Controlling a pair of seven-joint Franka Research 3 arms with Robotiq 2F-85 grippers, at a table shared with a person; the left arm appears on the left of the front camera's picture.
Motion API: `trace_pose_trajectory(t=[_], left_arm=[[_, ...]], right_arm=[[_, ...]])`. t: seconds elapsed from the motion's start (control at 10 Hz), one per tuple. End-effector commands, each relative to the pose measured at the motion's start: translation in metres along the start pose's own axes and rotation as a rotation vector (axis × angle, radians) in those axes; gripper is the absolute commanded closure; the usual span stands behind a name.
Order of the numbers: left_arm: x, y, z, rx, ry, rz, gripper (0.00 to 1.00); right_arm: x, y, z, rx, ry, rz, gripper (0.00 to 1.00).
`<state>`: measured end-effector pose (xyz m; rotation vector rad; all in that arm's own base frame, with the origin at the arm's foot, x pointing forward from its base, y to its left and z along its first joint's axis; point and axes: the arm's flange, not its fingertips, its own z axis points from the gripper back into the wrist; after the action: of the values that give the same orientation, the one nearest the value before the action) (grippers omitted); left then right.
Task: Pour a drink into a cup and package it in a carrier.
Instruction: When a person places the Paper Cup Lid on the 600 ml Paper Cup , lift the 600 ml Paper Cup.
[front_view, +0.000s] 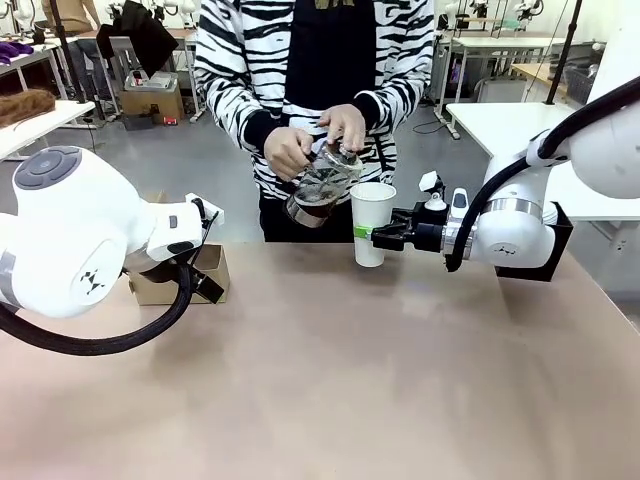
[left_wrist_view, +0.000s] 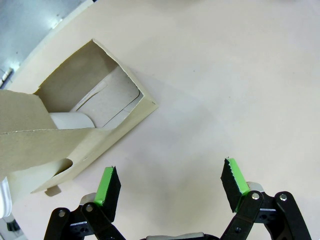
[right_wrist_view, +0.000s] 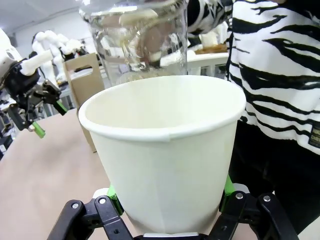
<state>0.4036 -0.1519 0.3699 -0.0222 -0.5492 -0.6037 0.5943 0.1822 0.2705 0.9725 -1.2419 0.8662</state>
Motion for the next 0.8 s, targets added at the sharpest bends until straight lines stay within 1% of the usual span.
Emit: trace_pose_trajectory(t=[0.0, 0.7], left_arm=[[0.0000, 0.0001, 0.0005, -0.002, -0.002, 0.001, 0.00], [0.0000, 0.0001, 0.0005, -0.002, -0.002, 0.001, 0.00]], right_arm=[[0.0021, 0.0009, -0.0012, -0.003, 0.016, -0.009, 0.19], [0.0021, 0.0009, -0.0012, -0.003, 0.016, -0.009, 0.19]])
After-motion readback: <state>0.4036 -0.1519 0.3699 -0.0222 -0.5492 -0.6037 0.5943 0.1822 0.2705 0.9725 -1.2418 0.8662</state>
